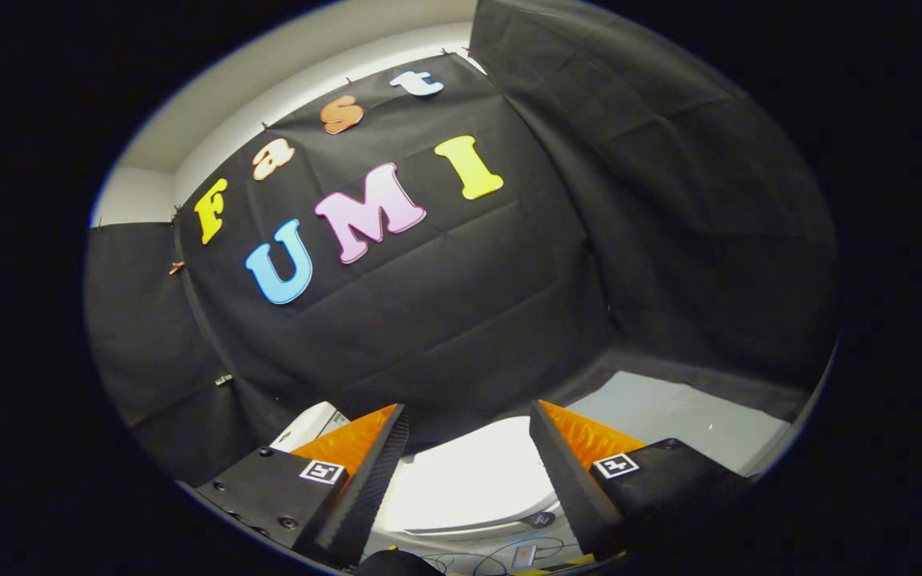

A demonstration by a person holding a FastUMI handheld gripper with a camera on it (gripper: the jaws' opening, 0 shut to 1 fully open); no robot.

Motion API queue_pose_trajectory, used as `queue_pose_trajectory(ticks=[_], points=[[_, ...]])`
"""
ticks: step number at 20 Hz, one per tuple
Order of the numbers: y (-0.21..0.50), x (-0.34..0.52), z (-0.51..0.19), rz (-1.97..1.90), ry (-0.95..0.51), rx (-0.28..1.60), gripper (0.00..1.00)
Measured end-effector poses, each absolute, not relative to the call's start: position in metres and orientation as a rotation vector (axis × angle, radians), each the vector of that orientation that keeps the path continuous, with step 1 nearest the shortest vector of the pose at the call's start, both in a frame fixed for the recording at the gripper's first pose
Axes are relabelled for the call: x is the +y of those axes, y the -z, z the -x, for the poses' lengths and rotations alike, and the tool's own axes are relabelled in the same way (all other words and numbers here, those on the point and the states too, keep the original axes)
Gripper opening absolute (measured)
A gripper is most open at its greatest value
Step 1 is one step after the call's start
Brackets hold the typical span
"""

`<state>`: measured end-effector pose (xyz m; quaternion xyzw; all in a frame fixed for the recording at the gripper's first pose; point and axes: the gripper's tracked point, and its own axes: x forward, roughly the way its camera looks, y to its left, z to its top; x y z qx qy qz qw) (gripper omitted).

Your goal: Open the toilet lid.

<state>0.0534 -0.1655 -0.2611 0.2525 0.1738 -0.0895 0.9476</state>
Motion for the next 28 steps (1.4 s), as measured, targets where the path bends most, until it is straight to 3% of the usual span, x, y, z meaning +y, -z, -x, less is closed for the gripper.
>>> queue_pose_trajectory(ticks=[11,28], points=[[0.434,-0.187,-0.052,-0.805,0.253,0.662,0.97],[0.589,-0.165,-0.012,-1.047,0.318,0.949,0.94]])
